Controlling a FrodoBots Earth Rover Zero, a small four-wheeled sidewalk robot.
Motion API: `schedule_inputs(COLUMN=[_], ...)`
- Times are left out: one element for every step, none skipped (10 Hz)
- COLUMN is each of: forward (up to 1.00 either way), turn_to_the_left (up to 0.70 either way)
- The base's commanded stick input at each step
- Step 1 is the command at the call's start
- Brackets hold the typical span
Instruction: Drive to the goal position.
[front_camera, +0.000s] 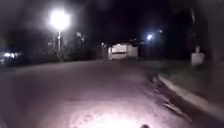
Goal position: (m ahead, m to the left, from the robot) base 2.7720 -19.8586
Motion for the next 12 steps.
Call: schedule_inputs(forward=[0.70, 0.70, 0.70, 0.70, 0.70, 0.70, 0.70, 0.70, 0.70, 0.70, 0.70, 0.70], turn_to_the_left=[0.00, 0.00, 0.00, 0.00, 0.00, 0.00, 0.00, 0.00, 0.00, 0.00, 0.00, 0.00])
